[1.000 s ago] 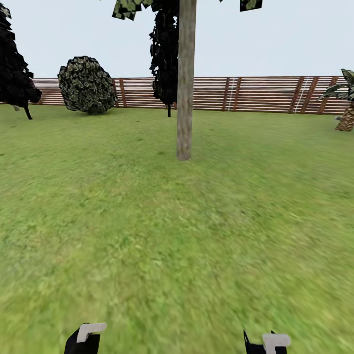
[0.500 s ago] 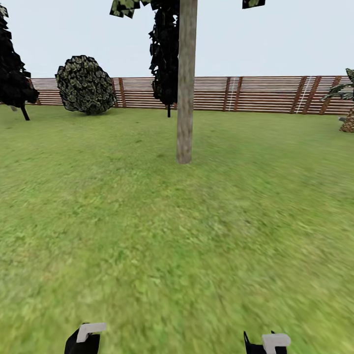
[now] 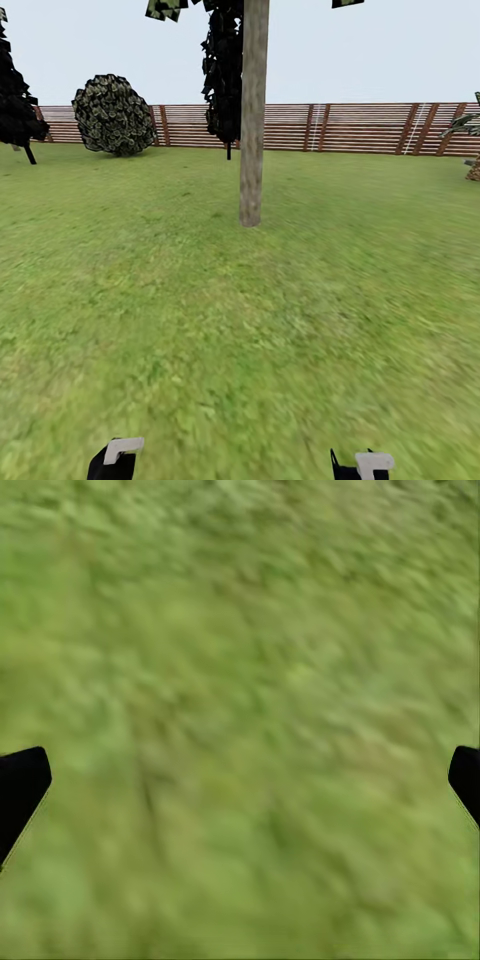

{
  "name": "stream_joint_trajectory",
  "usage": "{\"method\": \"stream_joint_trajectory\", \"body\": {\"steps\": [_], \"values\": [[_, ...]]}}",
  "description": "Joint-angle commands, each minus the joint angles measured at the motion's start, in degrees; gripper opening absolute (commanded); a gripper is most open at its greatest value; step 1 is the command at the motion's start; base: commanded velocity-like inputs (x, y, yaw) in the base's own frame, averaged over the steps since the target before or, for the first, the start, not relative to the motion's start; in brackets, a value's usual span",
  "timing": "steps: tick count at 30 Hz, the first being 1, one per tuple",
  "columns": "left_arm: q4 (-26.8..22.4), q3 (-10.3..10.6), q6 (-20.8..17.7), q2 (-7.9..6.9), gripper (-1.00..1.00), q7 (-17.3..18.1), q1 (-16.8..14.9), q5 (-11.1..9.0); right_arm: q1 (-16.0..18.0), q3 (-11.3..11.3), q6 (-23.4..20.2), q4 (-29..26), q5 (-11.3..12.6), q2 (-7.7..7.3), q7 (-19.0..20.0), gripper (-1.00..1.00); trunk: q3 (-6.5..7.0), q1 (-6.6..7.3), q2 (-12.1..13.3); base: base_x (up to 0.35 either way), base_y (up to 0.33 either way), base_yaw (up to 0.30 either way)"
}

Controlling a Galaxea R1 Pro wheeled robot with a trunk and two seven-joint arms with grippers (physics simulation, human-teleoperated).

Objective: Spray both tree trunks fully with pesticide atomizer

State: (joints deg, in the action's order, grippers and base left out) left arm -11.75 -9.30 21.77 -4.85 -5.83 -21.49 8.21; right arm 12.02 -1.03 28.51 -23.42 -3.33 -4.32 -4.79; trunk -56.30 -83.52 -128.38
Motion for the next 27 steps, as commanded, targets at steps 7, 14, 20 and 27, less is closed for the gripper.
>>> {"method": "stream_joint_trajectory", "body": {"steps": [7, 14, 20, 27], "values": [[0.0, -0.3, 0.2, 0.02, -1.00, -0.2, 0.0, 0.6, 0.0, 0.0, 0.1, 0.0, -0.4, 0.01, -0.2, 1.00, -0.05, -0.03, 0.0, 0.344, 0.000, 0.000], [0.1, -0.3, 0.2, 0.02, -1.00, -0.2, 0.0, 0.6, 0.0, 0.0, 0.1, 0.0, -0.4, 0.01, -0.2, 1.00, -0.05, -0.03, 0.0, 0.344, 0.000, 0.000], [0.0, -0.3, 0.2, 0.01, -1.00, -0.2, 0.0, 0.6, 0.0, 0.0, 0.1, 0.0, -0.4, 0.01, -0.2, 1.00, -0.05, -0.03, 0.0, 0.344, 0.000, 0.000], [0.1, -0.3, 0.2, 0.02, -1.00, -0.2, 0.0, 0.6, 0.0, 0.0, 0.1, 0.0, -0.4, 0.01, -0.2, 1.00, -0.05, -0.03, 0.0, 0.344, 0.000, 0.000]]}}
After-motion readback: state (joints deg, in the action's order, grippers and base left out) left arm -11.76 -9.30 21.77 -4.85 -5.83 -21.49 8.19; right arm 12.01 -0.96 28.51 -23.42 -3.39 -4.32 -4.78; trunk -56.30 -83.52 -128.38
